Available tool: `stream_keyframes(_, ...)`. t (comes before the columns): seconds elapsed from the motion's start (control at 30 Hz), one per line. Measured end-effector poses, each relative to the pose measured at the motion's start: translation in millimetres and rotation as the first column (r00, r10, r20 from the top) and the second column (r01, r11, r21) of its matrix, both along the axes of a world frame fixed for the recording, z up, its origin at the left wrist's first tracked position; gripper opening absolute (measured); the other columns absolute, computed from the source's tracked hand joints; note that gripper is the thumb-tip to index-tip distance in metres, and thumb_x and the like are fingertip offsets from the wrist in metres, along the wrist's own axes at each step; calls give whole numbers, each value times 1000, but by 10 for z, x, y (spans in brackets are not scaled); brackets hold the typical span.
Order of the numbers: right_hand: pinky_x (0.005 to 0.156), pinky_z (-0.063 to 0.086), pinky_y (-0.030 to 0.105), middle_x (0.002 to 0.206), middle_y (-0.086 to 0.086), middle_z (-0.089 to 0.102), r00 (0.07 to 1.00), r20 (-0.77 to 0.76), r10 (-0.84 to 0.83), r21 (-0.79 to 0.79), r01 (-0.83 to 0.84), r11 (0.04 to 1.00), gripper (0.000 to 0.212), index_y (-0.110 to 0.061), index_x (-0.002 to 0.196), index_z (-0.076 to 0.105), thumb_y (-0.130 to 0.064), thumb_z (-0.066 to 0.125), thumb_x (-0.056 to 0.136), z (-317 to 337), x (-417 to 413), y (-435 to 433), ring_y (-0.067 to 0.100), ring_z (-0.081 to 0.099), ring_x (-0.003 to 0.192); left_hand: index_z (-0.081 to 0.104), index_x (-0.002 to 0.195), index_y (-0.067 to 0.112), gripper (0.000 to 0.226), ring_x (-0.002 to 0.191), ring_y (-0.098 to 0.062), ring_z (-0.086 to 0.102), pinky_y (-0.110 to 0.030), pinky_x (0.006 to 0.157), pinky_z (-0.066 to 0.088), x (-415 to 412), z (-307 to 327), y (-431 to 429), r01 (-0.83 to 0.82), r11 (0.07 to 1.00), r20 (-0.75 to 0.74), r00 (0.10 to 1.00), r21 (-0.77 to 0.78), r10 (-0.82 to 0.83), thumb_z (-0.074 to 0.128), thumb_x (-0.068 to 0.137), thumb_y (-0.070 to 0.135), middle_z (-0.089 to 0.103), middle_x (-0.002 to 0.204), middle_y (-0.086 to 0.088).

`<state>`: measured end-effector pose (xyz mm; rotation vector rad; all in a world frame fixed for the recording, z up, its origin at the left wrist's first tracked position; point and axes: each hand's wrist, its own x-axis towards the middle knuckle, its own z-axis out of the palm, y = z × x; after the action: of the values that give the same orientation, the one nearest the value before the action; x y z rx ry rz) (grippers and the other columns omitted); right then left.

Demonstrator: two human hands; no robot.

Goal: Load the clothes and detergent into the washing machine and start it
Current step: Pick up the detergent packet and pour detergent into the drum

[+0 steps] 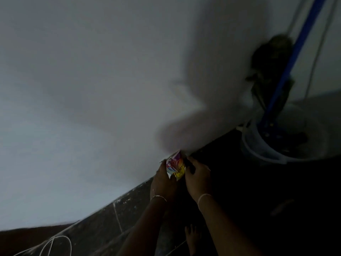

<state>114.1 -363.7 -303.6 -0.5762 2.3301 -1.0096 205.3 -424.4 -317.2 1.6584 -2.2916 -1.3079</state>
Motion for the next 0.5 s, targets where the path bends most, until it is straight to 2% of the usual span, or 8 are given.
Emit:
stream_keyframes(0.1, 102, 40, 29, 134, 9, 55, 997, -77, 16, -26, -18, 999, 37, -19, 129, 59, -14, 53, 93, 685, 73, 351, 25, 49, 125, 24, 149, 17, 65, 121, -27, 53, -33, 101, 42, 119, 642, 283, 34, 998, -31, 999, -62, -36, 55, 92, 21, 48, 142, -12)
stream_keyframes(0.27, 106, 39, 31, 137, 8, 54, 965, -255, 61, -61, -79, 995, 43, -10, 135, 53, -12, 53, 92, 1765, 153, 936, 24, 45, 129, 26, 149, 18, 59, 125, -25, 50, -31, 102, 39, 212, 1716, 801, 67, 985, -118, 989, -158, -86, 51, 96, 22, 48, 142, -11)
stream_keyframes(0.37, 107, 42, 34, 136, 7, 55, 920, -390, 36, -165, -108, 980, 44, -10, 135, 52, -10, 56, 91, 2283, 113, 1278, 23, 49, 128, 27, 149, 15, 60, 132, -23, 43, -30, 106, 35, 169, 2261, 1088, 119, 966, -176, 971, -231, -162, 52, 94, 22, 43, 147, -7)
stream_keyframes(0.5, 108, 36, 31, 138, 7, 53, 835, -548, -44, -204, -83, 975, 45, -12, 136, 49, -12, 55, 92, 2877, -76, 1779, 22, 45, 131, 29, 147, 16, 59, 133, -21, 43, -28, 108, 34, -20, 2884, 1508, 148, 934, -258, 936, -325, -238, 52, 94, 22, 43, 147, -6)
